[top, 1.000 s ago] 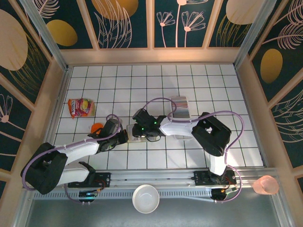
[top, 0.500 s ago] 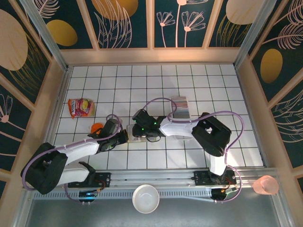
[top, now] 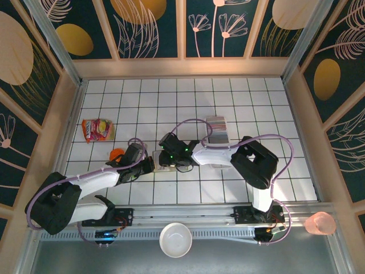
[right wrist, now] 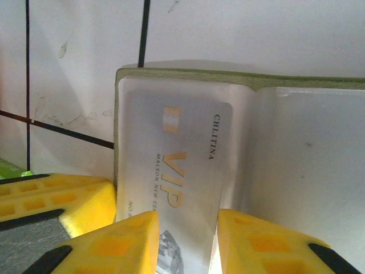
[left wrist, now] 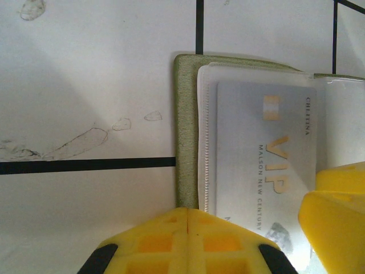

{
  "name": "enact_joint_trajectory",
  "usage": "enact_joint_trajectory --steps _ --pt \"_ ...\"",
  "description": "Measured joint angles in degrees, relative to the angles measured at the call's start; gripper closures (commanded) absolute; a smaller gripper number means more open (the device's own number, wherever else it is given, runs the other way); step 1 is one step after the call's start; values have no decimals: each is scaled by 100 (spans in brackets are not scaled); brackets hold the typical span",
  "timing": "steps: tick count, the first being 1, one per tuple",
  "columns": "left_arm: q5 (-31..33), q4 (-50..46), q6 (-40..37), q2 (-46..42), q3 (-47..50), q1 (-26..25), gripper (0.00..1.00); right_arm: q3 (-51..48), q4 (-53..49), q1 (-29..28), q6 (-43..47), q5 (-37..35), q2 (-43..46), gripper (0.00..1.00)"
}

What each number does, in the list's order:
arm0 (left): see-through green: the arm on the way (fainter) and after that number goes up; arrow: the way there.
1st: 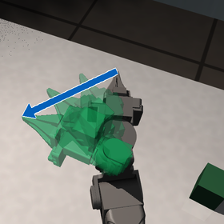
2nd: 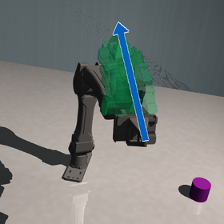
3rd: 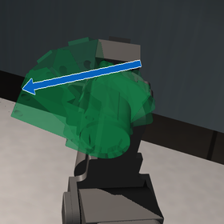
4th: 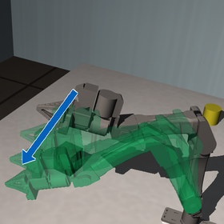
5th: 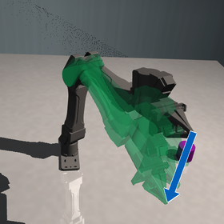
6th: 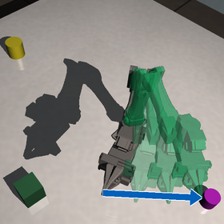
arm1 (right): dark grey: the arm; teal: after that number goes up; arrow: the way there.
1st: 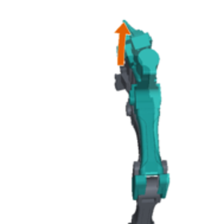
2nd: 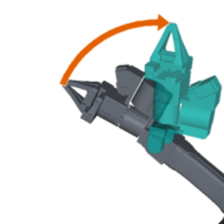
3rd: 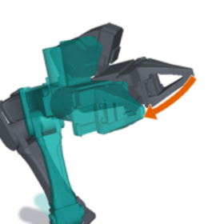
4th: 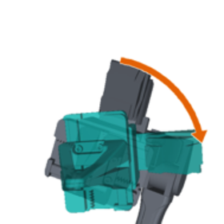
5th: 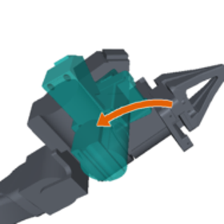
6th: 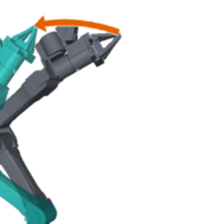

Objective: Put the credit cards into the card holder

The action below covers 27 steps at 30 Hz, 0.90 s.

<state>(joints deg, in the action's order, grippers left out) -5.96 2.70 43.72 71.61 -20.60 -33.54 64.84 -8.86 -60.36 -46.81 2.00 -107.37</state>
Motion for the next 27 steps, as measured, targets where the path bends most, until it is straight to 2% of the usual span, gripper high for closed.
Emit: enact_joint_trajectory --steps 8,14,22,27 --pt "0 7 0 0 4 0 100 76 -2 -22 0 -9 -81 67" --pt "0 9 0 0 4 0 100 79 -155 -63 20 -227 -48 58" --pt "0 9 0 0 4 0 100 -354 -422 -149 -190 -717 815 54" --pt "0 7 0 0 4 0 100 -627 -505 -269 -424 -866 894 54"
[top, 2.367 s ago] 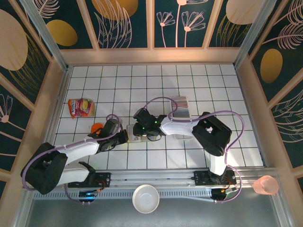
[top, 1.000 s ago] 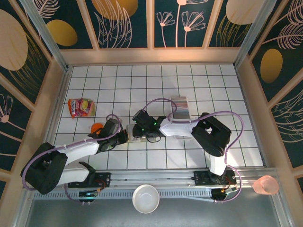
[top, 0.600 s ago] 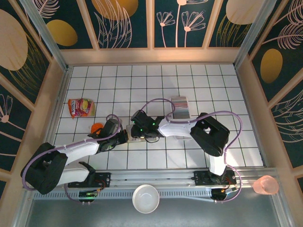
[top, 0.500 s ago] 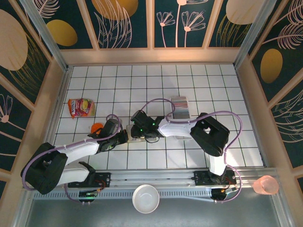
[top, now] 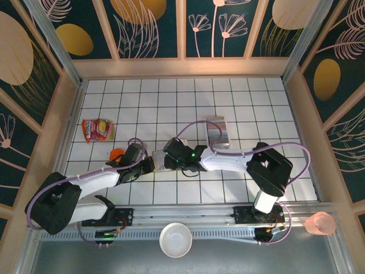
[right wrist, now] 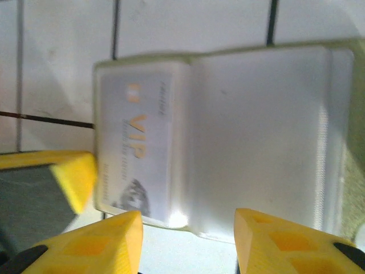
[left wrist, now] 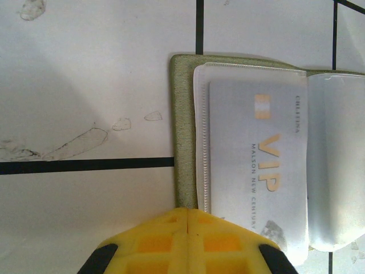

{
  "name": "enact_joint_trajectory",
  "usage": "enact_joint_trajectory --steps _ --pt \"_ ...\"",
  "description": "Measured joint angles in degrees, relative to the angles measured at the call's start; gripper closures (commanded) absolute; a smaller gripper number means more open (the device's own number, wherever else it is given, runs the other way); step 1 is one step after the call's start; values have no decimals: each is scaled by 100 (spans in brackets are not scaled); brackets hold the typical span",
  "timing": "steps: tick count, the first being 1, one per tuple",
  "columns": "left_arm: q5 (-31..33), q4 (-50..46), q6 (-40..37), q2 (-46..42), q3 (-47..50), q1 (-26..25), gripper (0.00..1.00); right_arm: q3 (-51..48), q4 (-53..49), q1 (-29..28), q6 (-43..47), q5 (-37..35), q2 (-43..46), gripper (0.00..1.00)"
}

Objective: Put the credit cards into the card holder

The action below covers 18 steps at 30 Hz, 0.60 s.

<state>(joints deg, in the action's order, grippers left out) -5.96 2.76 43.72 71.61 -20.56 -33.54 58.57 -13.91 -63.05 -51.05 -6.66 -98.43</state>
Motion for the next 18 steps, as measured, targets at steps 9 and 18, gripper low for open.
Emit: enact_joint_trajectory --steps 9,18 --pt "0 2 0 0 0 0 100 -101 -111 -7 -144 -179 -153 53" --pt "0 2 0 0 0 0 100 -98 -114 -4 -142 -295 -223 52"
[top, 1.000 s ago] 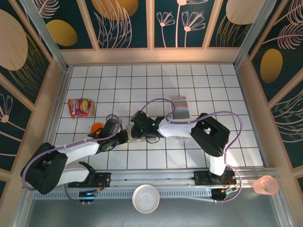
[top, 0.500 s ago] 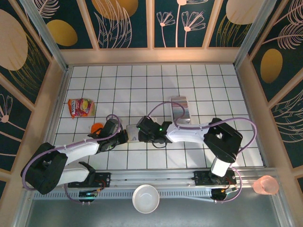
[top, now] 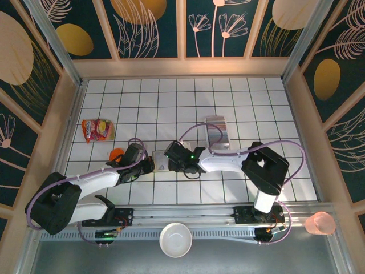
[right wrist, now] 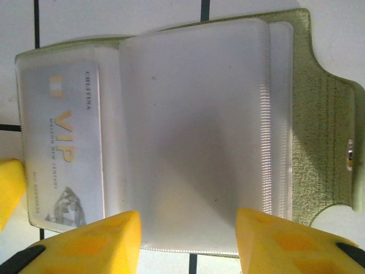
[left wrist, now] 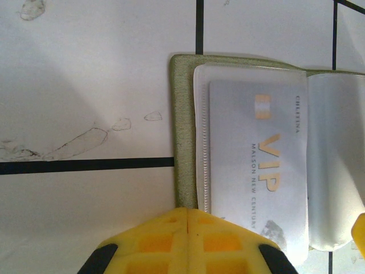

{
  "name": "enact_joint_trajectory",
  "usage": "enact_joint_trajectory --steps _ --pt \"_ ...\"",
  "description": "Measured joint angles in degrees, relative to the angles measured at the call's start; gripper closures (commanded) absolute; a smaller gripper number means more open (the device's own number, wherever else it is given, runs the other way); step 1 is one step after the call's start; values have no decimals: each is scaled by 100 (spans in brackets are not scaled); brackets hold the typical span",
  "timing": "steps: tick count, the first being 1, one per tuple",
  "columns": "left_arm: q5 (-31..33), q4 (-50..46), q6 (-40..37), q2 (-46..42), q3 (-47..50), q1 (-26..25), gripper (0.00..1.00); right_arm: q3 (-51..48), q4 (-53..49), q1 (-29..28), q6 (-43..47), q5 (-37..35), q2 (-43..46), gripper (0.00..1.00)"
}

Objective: Put the credit cards into the card holder

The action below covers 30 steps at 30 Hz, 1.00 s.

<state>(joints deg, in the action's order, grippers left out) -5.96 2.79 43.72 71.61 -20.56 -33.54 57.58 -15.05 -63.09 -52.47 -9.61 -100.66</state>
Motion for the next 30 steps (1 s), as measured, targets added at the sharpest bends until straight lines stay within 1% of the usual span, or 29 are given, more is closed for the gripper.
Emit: enact_joint_trajectory --steps 8,22,30 --pt "0 0 0 0 0 0 100 70 192 0 2 55 -162 52" --pt "2 0 0 -11 4 0 100 90 1021 37 -7 391 -284 51" --pt "4 28 111 -245 190 0 100 85 1550 37 -66 691 -306 52"
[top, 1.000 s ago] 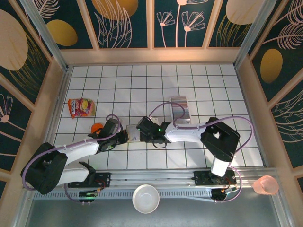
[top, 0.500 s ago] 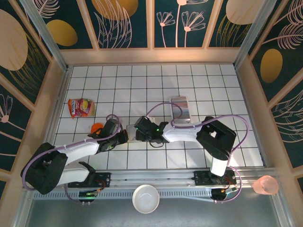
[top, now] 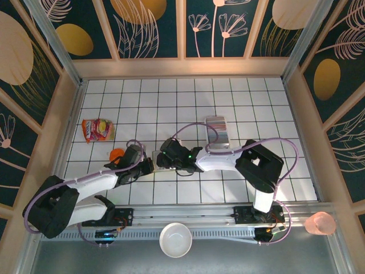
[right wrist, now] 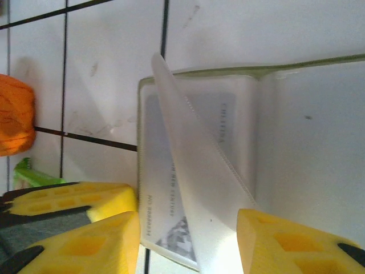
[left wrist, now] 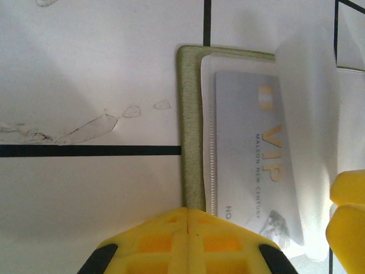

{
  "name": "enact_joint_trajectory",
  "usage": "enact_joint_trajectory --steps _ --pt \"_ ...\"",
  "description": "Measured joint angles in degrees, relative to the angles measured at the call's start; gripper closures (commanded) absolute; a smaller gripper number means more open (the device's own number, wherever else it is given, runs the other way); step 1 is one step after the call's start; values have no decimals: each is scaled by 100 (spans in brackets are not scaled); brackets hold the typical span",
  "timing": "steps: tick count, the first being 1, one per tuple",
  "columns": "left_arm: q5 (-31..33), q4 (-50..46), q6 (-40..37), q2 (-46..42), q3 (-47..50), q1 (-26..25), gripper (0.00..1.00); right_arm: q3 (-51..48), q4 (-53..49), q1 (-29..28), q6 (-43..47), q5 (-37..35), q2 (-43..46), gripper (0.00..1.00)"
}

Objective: Put the credit cards into the card holder

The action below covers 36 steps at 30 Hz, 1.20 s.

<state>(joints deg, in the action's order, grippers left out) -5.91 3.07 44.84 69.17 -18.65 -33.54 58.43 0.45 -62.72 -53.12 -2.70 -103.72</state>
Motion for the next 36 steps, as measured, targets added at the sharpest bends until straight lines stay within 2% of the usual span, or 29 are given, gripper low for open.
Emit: enact_joint_trajectory --steps 10,24,29,33,36 --pt "138 -11 295 -601 162 0 100 -20 553 4 -151 304 -127 52" --pt "1314 -981 715 -2310 238 0 100 -26 1202 11 -227 719 -369 52" --pt "1694 -1408 800 -2758 234 0 100 103 1497 22 7 905 -358 52" --pt "1851 -1523 841 -3064 212 0 98 146 1593 83 376 911 -39 52" --pt "1888 -1545 837 -3086 160 0 91 142 1609 232 807 796 527 52"
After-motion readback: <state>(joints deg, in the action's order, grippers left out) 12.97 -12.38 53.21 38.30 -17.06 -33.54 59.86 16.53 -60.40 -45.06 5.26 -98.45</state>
